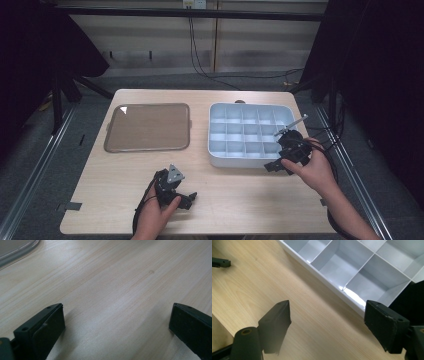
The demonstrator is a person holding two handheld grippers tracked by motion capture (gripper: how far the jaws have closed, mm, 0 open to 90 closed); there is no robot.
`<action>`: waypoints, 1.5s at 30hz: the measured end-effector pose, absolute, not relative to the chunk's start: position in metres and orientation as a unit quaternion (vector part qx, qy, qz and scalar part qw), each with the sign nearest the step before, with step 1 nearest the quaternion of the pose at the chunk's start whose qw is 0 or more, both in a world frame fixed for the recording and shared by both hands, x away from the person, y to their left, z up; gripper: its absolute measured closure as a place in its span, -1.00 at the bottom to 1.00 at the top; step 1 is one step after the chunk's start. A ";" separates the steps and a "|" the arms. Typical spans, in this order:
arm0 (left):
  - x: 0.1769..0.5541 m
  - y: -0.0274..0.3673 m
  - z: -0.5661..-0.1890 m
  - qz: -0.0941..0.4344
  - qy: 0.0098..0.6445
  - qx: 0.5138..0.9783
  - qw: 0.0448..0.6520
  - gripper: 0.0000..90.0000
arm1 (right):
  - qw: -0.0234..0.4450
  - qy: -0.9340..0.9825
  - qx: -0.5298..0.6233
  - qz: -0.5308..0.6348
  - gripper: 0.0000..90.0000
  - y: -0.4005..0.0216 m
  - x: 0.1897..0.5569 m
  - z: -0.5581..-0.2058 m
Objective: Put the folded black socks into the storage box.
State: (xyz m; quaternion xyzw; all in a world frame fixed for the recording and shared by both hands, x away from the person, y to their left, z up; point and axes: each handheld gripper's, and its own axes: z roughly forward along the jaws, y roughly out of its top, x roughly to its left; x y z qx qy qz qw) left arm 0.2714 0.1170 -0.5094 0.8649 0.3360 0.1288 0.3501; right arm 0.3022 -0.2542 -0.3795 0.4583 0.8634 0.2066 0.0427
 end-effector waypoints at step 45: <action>0.271 0.117 -0.509 0.129 0.336 0.865 0.350 -1.00 | 0.012 0.869 0.434 0.237 -0.54 -0.227 0.277 -0.417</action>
